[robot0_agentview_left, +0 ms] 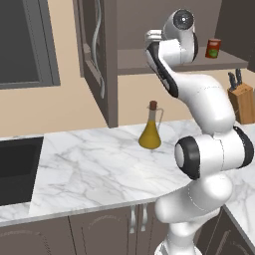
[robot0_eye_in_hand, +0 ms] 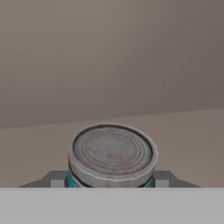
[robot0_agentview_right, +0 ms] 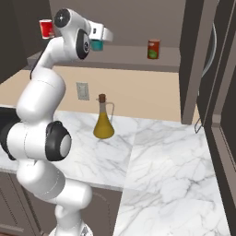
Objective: Stack two cans on top of the other two cans in the cabinet.
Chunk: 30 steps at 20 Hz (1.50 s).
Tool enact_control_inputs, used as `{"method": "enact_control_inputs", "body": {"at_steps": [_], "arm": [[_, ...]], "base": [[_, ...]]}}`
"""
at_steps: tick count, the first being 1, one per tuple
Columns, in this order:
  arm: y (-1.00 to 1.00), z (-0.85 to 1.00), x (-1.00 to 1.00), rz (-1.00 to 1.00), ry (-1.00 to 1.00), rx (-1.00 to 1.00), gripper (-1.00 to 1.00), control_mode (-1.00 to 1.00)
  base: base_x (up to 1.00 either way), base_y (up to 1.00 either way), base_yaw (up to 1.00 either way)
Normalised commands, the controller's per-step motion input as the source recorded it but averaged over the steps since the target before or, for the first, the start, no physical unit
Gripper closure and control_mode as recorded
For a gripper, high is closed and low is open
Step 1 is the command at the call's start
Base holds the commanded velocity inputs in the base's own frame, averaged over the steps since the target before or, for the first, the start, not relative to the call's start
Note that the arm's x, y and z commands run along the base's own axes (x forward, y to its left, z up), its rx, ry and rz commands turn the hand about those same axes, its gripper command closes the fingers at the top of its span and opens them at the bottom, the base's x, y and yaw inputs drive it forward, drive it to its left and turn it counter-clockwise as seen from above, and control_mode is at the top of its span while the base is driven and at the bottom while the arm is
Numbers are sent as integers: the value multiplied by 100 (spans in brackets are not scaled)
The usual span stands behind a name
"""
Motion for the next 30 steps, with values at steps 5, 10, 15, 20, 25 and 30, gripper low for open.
{"method": "enact_control_inputs", "body": {"at_steps": [5, 10, 15, 20, 25, 30], "arm": [[-33, 14, -8, -27, -4, -13, 100, -100], [-42, 20, -4, -24, 0, -6, 100, -100], [-40, 28, -2, -23, 0, -4, 100, -100], [-51, 26, -8, -19, 0, -1, 100, -100], [-47, 24, -7, -15, -1, -2, 100, -100], [-51, 20, -6, -13, 0, -1, 100, -100]], "base": [[0, 0, 0], [0, 0, 0], [0, 0, 0], [0, 0, 0], [0, 0, 0], [0, 0, 0]]}}
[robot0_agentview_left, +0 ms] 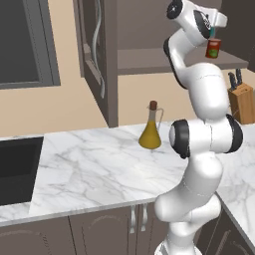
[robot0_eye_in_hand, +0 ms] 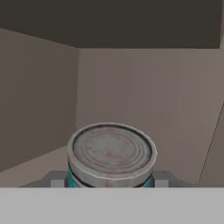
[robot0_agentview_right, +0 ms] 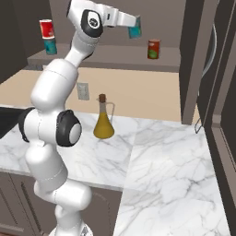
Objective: Stack two cans on top of the other two cans in the cabinet.
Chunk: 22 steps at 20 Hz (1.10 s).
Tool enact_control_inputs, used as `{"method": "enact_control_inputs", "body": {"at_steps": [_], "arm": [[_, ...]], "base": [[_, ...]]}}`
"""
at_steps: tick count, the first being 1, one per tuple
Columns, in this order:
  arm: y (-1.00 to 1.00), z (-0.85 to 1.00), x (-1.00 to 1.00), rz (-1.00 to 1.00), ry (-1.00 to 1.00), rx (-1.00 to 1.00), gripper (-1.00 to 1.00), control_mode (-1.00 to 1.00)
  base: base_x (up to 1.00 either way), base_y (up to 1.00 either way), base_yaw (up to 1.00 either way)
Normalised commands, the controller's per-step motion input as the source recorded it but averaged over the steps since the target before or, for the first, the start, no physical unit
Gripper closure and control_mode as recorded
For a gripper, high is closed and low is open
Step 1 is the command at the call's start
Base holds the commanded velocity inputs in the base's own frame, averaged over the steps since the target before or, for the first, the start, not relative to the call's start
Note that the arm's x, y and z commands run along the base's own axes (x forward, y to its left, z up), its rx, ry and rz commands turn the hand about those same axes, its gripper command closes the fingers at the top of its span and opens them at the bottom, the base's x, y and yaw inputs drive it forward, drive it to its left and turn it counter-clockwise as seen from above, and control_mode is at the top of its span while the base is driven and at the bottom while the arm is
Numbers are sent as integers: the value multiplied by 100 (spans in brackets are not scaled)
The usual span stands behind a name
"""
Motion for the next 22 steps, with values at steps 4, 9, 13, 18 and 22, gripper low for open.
{"method": "enact_control_inputs", "body": {"at_steps": [4, 9, 13, 18, 22], "arm": [[-54, 9, -9, -11, 0, 0, 100, -100], [-24, -8, -14, -5, 0, 0, 100, -100], [-13, -10, 0, 0, 0, 1, 100, -100], [-24, -7, 10, 0, 0, 2, 100, -100], [-13, 0, 15, 0, 0, 12, 100, -100]], "base": [[0, 0, 0], [0, 0, 0], [0, 0, 0], [0, 0, 0], [0, 0, 0]]}}
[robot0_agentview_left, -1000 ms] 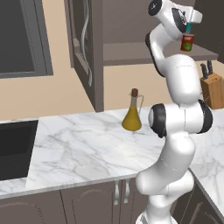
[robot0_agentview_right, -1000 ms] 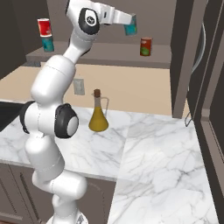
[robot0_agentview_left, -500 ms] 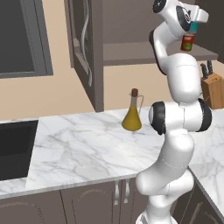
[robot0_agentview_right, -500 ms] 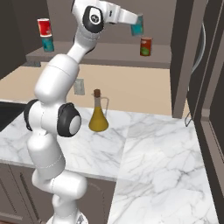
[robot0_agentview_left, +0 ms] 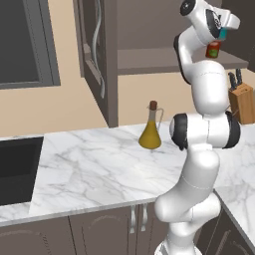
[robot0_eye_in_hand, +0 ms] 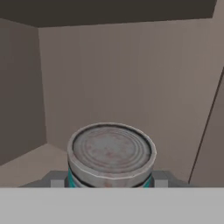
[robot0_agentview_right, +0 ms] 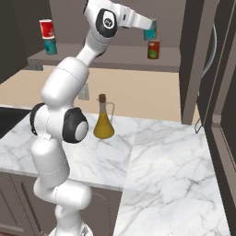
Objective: Stack two cans on top of the other two cans in the cabinet.
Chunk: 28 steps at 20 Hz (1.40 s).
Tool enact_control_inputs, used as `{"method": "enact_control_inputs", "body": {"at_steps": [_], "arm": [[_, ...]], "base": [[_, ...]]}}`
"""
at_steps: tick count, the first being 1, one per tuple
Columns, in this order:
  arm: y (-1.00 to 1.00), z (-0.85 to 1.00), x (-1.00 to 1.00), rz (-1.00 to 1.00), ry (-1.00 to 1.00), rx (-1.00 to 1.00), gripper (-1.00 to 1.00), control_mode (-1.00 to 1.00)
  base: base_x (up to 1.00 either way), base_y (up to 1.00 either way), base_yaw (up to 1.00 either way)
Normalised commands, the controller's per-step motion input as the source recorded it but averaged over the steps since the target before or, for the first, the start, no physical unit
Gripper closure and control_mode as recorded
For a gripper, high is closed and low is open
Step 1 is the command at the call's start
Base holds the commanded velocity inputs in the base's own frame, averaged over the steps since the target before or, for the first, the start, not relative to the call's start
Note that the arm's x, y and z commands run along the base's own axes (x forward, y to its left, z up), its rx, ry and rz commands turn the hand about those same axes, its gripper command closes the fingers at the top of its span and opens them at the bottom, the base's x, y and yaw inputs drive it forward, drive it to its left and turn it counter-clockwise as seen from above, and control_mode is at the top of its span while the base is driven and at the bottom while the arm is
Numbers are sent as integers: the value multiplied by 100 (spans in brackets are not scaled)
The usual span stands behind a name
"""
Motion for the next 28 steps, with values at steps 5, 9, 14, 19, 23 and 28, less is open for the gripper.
{"method": "enact_control_inputs", "body": {"at_steps": [5, 9, 14, 19, 23, 28], "arm": [[-6, 0, 21, 0, 0, 12, 100, -100], [-4, 0, 18, 0, 0, 5, 100, -100], [-1, 0, 16, 0, 0, 0, 100, -100], [-3, -1, 18, 0, 0, 0, 100, -100], [-6, -9, 9, 0, 0, 0, 100, -100], [-7, -11, 8, 1, -1, 0, 100, -100]], "base": [[0, 0, 0], [0, 0, 0], [0, 0, 0], [0, 0, 0], [0, 0, 0], [0, 0, 0]]}}
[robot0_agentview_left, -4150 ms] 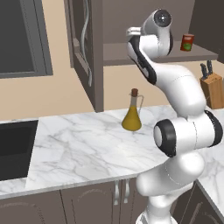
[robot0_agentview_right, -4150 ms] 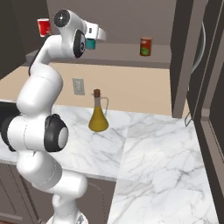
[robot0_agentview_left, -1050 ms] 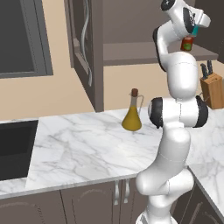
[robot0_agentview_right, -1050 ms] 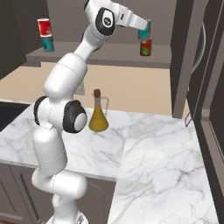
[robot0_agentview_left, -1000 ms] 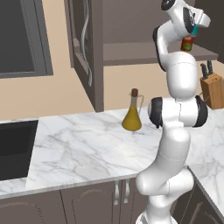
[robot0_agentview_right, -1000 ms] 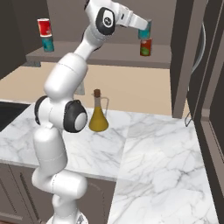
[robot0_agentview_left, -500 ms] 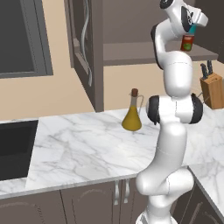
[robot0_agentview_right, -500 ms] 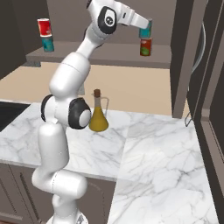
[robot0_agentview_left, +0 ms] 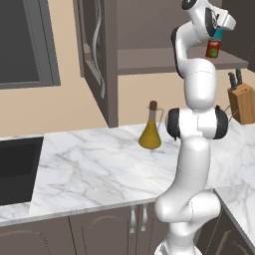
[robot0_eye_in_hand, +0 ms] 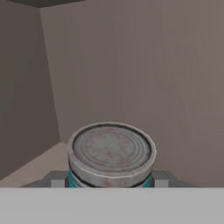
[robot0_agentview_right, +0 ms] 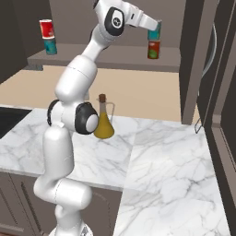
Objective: Stack two cans on top of the other two cans in the cabinet.
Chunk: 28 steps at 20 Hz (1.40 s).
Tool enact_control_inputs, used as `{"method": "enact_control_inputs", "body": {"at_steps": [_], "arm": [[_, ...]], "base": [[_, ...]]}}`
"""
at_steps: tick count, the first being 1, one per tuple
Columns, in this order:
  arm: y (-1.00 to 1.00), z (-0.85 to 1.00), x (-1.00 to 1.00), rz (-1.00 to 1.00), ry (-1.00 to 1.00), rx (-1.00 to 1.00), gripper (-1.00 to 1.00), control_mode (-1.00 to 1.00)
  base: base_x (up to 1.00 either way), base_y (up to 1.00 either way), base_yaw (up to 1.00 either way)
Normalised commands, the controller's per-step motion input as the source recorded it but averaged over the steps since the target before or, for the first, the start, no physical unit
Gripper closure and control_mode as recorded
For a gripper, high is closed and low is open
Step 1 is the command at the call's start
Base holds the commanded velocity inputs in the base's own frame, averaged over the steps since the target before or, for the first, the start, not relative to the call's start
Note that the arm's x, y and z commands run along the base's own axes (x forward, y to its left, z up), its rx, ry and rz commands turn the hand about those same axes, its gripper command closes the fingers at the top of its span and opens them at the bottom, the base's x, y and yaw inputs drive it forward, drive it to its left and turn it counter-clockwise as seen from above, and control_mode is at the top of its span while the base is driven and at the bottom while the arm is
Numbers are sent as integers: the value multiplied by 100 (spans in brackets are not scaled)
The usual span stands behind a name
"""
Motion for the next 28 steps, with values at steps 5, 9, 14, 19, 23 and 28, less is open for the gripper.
{"method": "enact_control_inputs", "body": {"at_steps": [5, 9, 14, 19, 23, 28], "arm": [[-5, -1, 18, 3, -8, 0, 100, -100], [-8, 0, 1, 1, -6, 0, 100, -100], [-5, -9, 0, 0, -2, 0, 100, -100], [0, -25, 0, 0, 0, 0, 100, -100], [0, -24, 0, 0, 0, 0, 100, -100], [0, -24, 0, 0, 0, 0, 100, -100]], "base": [[0, 0, 0], [0, 0, 0], [0, 0, 0], [0, 0, 0], [0, 0, 0], [0, 0, 0]]}}
